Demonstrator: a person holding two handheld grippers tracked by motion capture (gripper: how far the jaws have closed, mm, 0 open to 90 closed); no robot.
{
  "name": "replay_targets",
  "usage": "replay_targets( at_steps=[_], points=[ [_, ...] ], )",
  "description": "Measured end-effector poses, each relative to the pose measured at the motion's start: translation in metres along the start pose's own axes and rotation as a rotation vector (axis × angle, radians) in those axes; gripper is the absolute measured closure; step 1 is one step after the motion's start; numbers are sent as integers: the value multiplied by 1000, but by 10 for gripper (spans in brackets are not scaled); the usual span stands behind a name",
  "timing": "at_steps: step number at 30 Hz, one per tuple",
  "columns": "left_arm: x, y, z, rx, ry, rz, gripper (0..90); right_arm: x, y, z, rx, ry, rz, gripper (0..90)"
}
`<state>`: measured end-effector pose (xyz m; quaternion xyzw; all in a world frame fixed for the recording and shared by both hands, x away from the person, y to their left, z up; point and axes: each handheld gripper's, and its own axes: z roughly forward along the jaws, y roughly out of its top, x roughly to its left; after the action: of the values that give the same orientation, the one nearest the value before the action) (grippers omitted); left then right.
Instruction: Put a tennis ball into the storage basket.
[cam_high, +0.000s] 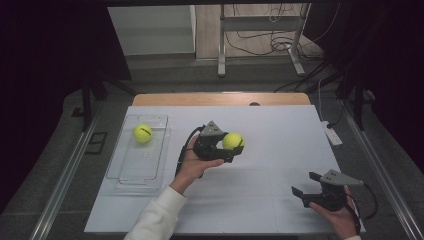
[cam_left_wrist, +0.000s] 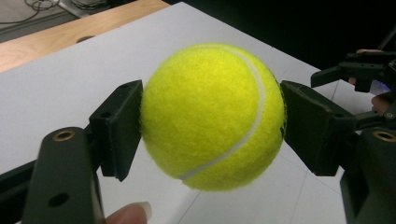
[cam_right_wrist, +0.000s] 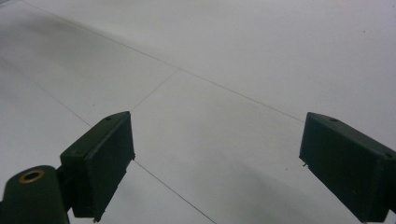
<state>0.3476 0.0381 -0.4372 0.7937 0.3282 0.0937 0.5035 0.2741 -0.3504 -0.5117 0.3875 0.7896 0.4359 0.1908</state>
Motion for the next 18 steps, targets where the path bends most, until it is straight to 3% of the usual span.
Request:
replay_targets(
  at_steps=[18],
  points=[
    [11,4,-21,-52,36,-31,264,0,0,0,-2,4,-1,100]
  ],
)
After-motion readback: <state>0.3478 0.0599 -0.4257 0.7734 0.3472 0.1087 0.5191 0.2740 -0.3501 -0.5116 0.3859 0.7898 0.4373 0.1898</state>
